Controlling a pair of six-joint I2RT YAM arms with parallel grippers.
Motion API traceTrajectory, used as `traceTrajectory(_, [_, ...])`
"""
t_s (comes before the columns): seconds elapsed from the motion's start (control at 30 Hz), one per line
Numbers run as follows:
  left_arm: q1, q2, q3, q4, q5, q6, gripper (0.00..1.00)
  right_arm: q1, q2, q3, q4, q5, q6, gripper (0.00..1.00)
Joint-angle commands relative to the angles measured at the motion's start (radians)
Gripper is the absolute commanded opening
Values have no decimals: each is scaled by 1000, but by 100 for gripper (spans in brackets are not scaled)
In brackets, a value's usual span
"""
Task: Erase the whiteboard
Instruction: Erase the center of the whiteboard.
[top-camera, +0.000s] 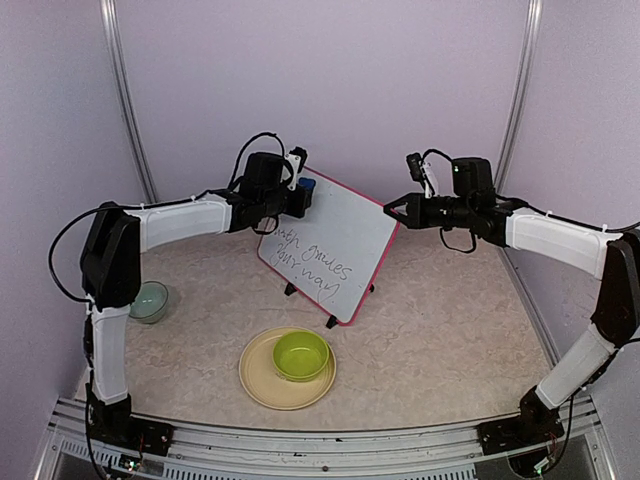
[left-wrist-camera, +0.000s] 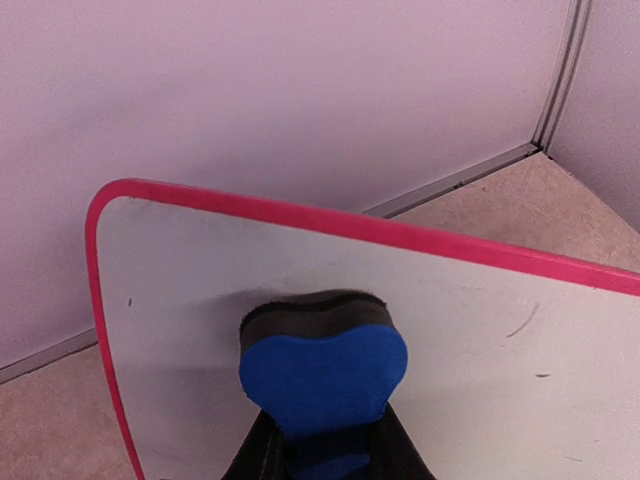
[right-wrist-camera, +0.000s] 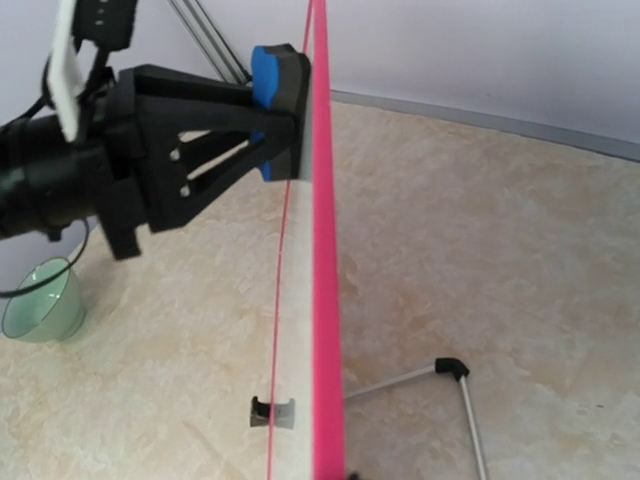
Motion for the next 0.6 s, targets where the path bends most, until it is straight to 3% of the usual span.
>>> traceTrajectory(0.0, [-68, -37, -24, -6, 42, 17, 4, 41, -6, -8, -44, -213, -84, 0])
traceTrajectory(0.4, [-205, -83, -104, -3, -51, 31, 4, 41, -13, -4, -46, -212, -82, 0])
traceTrajectory(0.57, [-207, -81, -97, -9, -104, 23, 4, 41, -12, -2, -47, -214, -82, 0])
